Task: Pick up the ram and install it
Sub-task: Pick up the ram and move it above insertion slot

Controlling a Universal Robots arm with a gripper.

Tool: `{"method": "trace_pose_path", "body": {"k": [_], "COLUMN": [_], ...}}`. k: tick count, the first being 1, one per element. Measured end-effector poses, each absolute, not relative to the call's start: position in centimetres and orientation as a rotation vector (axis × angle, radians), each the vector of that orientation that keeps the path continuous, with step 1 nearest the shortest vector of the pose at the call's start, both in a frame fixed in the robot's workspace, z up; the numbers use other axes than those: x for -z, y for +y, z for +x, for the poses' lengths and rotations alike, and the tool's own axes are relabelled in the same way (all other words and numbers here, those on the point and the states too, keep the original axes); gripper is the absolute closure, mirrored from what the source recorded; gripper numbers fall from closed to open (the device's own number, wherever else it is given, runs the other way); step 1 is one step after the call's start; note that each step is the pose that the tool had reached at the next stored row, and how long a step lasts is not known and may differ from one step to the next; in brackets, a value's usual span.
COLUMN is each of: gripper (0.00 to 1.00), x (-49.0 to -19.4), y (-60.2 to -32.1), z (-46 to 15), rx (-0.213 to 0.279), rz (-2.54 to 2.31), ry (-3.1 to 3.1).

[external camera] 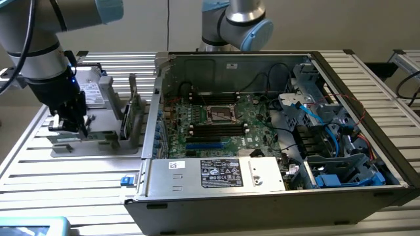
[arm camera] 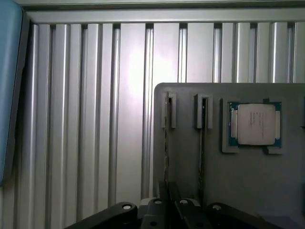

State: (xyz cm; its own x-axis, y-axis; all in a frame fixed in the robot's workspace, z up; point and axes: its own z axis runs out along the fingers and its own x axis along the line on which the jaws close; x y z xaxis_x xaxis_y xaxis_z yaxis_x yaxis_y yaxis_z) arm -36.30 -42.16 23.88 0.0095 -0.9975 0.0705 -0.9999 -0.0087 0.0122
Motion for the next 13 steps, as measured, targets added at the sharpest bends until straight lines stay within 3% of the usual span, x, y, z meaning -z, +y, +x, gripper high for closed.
{"method": "trace_pose_path", "body": {"k": [13], "gripper": [0.87], "x": [-29.8], "y": [-42.2], "z": [-36.0], "rx": [-0.064], "rz": [2.190], "ry": [-2.170]}}
